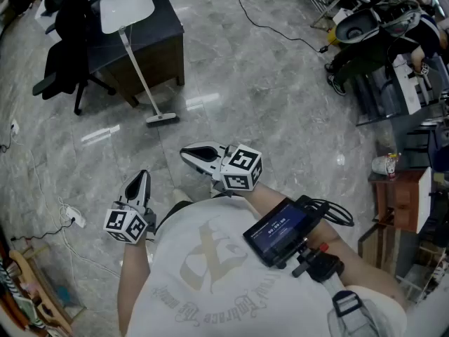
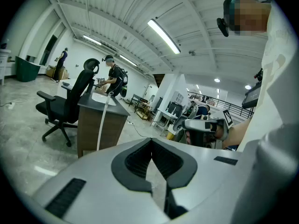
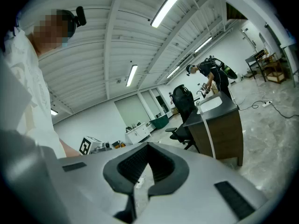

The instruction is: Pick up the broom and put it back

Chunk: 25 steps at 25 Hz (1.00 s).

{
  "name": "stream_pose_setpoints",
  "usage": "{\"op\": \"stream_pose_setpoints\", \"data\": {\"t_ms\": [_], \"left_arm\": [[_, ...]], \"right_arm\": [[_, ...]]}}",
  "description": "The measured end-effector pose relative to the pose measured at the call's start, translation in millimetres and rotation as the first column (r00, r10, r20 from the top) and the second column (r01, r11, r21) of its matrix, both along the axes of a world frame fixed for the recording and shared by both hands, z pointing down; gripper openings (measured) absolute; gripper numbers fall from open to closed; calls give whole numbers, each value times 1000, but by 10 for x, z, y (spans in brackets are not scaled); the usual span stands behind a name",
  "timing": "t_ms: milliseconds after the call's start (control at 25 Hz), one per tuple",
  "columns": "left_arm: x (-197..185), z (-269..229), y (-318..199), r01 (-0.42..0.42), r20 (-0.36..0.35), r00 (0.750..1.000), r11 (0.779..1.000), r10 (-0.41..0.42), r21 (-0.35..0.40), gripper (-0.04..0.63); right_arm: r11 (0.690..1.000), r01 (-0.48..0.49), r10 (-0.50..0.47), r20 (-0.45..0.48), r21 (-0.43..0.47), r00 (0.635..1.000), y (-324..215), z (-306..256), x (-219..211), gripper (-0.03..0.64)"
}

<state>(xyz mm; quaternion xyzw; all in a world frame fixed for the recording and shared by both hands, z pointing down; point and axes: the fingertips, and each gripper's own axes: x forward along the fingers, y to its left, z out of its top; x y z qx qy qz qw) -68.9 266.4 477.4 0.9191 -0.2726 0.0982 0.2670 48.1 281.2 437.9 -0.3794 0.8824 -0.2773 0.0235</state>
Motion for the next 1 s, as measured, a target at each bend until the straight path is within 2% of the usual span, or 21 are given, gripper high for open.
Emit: {"op": "stream_pose_setpoints", "data": {"t_ms": [160,400,640,840,1000], "left_arm": [[-53,-16,-65,11,6,1000,1000,-12,7,11],[-158,-35,-45,21,8,1000,1000,-21,13,12],[-236,69,72,48,12,999,999,-48,1,11],[-548,141,178,20,16,1000,1000,-19,-2,11],[-784,164,85,61,20,998,998,-61,0,11]], "right_arm": [[1000,-9,8,45,11,999,-62,-79,-11,17],[999,-25,24,52,20,998,-75,-148,-73,17],[999,-33,34,21,-22,999,55,38,-110,17],[992,-69,73,36,-102,997,251,289,-452,17],[992,-64,70,56,-104,996,109,311,-616,17]]}}
